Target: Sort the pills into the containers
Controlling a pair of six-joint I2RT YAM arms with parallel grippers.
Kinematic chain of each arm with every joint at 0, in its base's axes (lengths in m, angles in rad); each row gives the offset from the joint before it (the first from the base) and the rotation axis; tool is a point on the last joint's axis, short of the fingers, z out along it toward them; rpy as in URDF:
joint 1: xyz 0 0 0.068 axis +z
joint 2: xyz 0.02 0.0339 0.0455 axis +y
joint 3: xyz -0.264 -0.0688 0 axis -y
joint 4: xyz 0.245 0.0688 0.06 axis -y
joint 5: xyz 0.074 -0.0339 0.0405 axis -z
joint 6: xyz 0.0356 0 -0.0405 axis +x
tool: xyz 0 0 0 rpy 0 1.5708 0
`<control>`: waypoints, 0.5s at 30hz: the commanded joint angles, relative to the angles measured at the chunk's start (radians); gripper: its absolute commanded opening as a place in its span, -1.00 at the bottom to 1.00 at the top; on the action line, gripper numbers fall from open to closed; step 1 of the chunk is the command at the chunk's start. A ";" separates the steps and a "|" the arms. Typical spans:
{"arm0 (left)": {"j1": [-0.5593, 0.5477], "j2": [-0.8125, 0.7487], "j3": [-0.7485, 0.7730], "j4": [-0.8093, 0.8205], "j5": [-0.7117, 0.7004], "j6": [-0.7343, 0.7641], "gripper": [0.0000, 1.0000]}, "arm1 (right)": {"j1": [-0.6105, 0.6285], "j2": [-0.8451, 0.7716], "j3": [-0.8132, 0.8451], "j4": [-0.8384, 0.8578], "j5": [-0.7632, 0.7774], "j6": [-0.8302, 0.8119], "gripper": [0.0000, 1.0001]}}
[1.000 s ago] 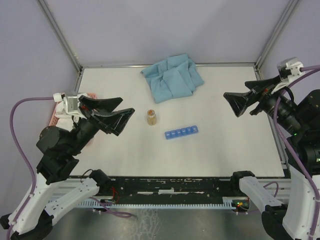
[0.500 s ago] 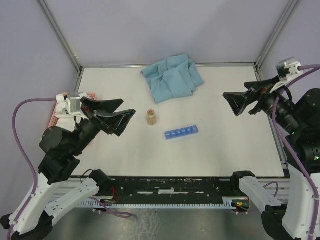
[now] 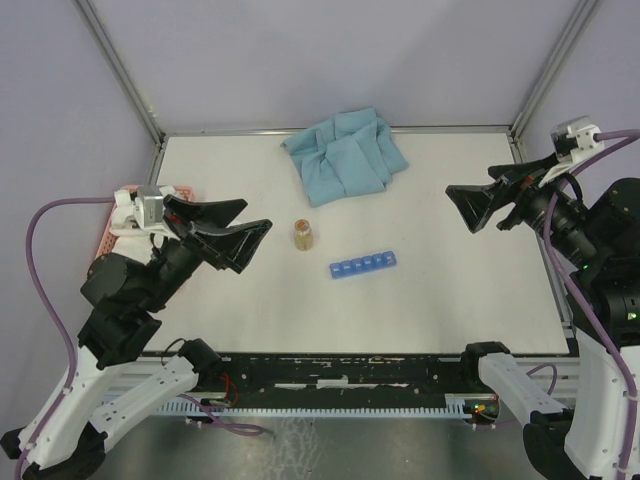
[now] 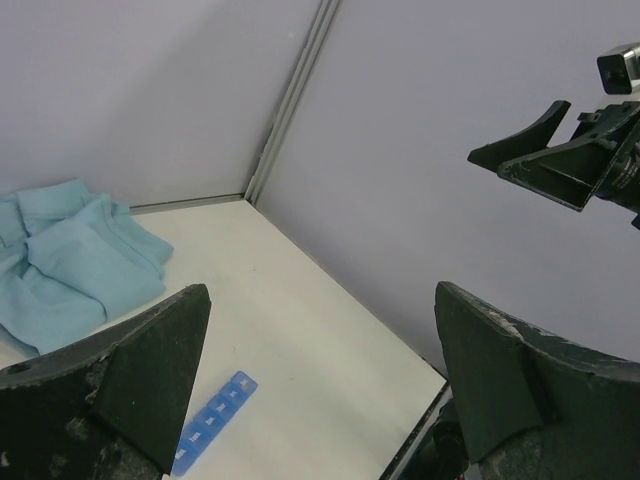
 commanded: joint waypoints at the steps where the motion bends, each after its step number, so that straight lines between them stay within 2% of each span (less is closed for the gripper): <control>1: 0.003 -0.012 -0.001 0.034 -0.006 0.031 0.99 | -0.003 -0.006 -0.001 0.049 0.028 0.013 1.00; 15: 0.003 -0.014 -0.004 0.032 -0.006 0.035 0.99 | -0.003 -0.006 -0.005 0.051 0.034 0.013 1.00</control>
